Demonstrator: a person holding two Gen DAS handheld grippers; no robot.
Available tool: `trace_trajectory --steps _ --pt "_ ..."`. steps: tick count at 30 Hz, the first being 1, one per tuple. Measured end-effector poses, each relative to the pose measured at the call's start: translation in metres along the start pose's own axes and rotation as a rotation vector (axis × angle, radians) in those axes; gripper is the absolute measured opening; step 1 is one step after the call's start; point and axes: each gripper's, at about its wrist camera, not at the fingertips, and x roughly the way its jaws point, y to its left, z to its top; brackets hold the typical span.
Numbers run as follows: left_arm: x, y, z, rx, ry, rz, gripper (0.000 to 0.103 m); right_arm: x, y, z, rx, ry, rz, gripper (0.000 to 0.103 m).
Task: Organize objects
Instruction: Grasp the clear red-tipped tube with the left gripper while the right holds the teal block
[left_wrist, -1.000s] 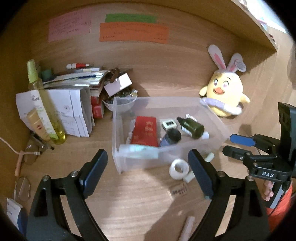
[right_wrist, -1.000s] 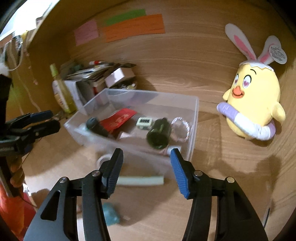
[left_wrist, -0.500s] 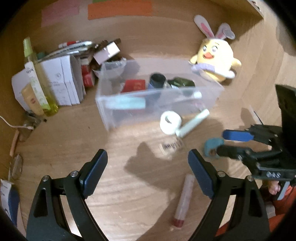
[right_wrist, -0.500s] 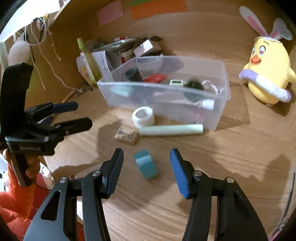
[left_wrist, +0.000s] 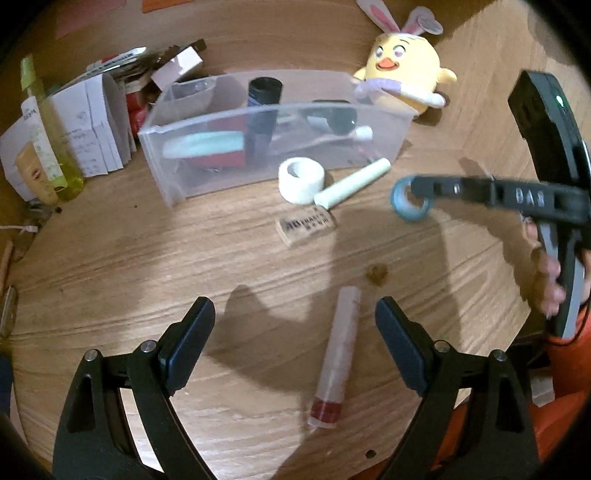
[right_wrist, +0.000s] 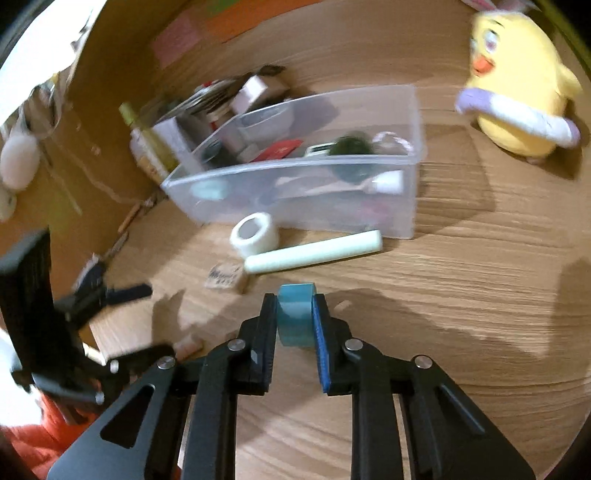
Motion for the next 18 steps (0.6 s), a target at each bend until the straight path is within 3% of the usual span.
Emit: trace_trajectory --steps 1,5,6,9,11,13,18 --pt "0.001 -0.001 -0.001 0.005 0.001 0.0 0.088 -0.001 -0.003 0.001 0.006 -0.003 -0.007 0.017" --pt "0.004 -0.006 -0.005 0.02 0.011 -0.006 0.063 -0.006 -0.009 0.004 -0.002 -0.022 -0.085 0.017" --pt "0.004 -0.007 -0.006 0.029 0.004 0.002 0.061 -0.008 -0.01 0.005 -0.002 -0.027 -0.1 0.017" --pt "0.003 -0.011 -0.008 0.057 -0.013 0.028 0.039 -0.009 -0.013 0.006 0.001 -0.034 -0.116 0.017" --pt "0.001 -0.011 -0.009 0.06 -0.014 0.015 0.019 -0.01 -0.014 0.007 -0.001 -0.037 -0.117 0.017" --pt "0.001 -0.009 -0.009 0.062 -0.018 0.02 0.014 -0.012 -0.012 0.008 -0.007 -0.045 -0.118 0.017" --pt "0.001 -0.001 -0.007 0.03 -0.03 0.047 0.014 -0.016 -0.006 0.012 -0.021 -0.069 -0.112 0.017"
